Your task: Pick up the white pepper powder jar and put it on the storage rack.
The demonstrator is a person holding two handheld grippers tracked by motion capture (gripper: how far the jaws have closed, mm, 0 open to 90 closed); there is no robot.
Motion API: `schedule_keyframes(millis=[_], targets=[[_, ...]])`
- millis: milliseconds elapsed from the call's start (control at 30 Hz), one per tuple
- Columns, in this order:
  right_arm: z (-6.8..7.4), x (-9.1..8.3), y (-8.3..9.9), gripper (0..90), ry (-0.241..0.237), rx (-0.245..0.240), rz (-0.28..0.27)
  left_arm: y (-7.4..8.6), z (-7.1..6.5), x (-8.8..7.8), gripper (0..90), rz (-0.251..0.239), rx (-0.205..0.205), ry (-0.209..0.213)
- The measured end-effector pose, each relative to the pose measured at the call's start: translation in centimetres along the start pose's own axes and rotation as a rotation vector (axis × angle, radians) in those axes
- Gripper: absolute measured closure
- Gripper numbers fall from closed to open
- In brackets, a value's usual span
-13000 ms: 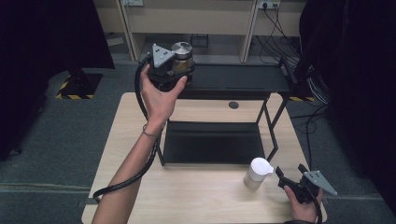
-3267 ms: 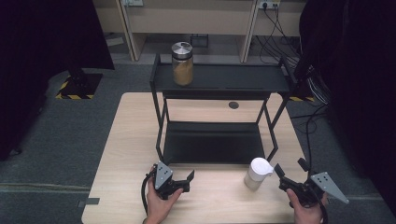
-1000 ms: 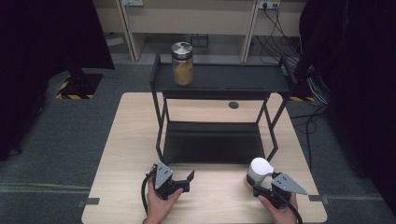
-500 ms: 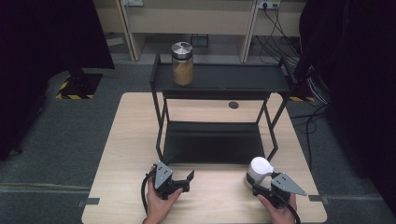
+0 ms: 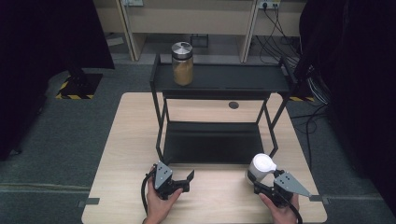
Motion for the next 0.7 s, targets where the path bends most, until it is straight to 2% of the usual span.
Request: schedule_keyframes(millis=[700], targets=[[0.0,0.1,-3.3,31.0,0.028,-0.021,-0.082,0.0,0.0,0.0,0.6,-0.003,-0.004,0.0]])
Point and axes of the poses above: each handheld gripper's, and its own axes: x roughly forward along the jaws, y roughly out of its underside, z roughly to its left, the point moved 8 cm from there along x, roughly forward along the jaws, and after that the axes turned 3 degrees about -y, right-handed, at the moved point
